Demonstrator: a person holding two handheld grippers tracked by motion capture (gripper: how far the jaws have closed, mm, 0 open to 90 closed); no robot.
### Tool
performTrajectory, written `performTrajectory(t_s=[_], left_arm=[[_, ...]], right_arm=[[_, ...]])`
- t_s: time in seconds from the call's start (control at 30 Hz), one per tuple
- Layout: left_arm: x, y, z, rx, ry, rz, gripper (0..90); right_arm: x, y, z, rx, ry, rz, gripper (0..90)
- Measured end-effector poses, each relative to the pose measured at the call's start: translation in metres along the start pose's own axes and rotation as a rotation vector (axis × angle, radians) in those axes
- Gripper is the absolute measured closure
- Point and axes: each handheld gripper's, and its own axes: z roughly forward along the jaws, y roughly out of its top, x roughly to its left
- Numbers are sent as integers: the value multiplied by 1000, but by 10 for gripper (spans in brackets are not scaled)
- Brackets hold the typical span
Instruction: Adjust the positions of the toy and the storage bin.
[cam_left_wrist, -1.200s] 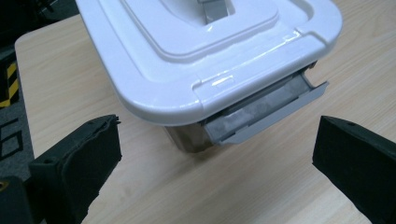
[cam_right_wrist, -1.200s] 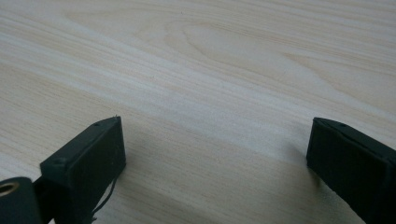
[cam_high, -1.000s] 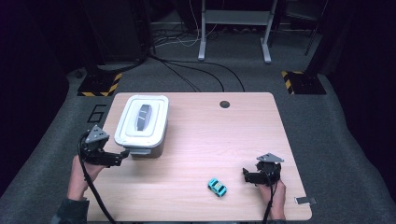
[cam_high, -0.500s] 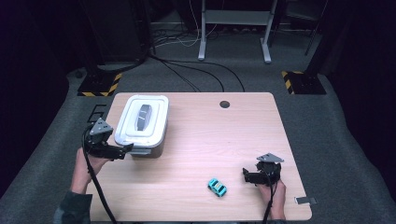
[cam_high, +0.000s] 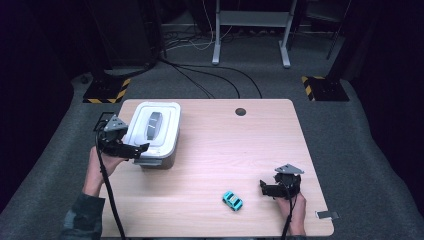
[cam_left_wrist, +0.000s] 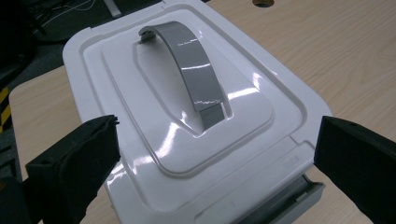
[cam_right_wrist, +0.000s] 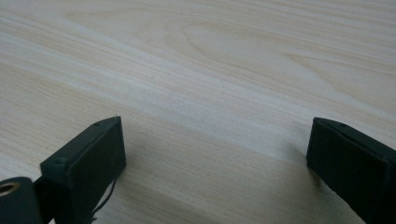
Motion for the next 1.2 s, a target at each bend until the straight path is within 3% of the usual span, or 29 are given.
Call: performTrajectory(t_s=[0.63,0.9,1.2], left_arm=[[15,26,39,52,23,-36,0],[18,36,53,80,37,-34,0],[21,45,64,88,55,-56,78]], right_arm=[[0,0,0,0,1,0,39],[0,0,0,1,1,-5,40],[0,0,0,0,2,-6,41]])
